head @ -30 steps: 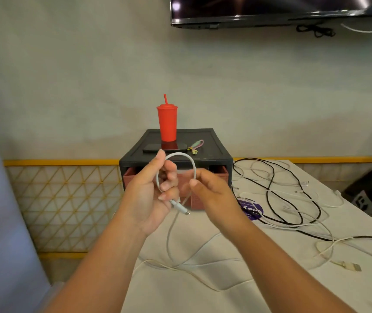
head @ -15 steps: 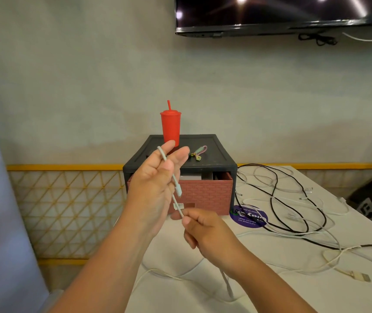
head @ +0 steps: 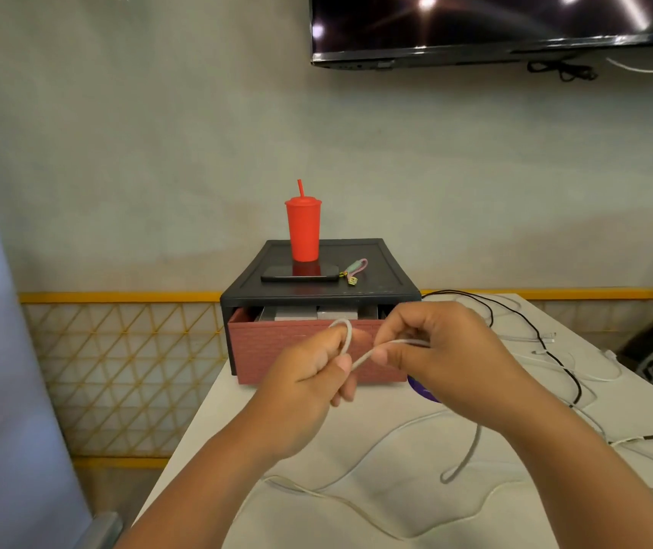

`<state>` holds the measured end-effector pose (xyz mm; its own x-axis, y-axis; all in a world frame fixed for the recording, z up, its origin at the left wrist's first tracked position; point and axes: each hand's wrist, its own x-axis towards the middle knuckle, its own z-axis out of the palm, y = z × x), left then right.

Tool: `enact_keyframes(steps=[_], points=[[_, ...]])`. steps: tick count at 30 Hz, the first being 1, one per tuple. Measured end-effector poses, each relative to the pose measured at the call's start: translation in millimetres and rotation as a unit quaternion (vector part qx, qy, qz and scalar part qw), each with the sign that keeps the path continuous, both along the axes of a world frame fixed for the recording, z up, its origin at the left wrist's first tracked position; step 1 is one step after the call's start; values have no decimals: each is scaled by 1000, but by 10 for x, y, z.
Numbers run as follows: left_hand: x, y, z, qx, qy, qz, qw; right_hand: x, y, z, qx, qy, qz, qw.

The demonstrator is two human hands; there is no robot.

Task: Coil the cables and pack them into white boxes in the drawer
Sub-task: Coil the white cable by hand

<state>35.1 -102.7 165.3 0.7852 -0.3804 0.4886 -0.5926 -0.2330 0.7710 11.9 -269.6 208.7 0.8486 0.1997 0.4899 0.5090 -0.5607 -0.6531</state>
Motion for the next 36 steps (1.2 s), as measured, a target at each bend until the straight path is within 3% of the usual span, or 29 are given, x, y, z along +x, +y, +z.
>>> enact_keyframes(steps=[5,10,14,18,22,30,36], points=[[-147,-80,110,-98,100,-75,987,8,11,5,69,-43,55,995],[-239,-158,204,-302,246,-134,911,67,98,-158,116,-22,84,989],[-232,-207,224,-379,294,-145,865,20,172,-257,259,81,131,953],[-214,-226,230,-391,315,-138,854,-18,182,-249,330,156,127,922],[-198,-226,244,-372,314,-149,861,-1,173,-220,306,132,114,936],[-227,-288,258,-451,340,-167,808,-22,165,-294,308,81,101,943],[-244,-340,276,-474,297,-172,810,-16,162,-518,336,139,89,927]])
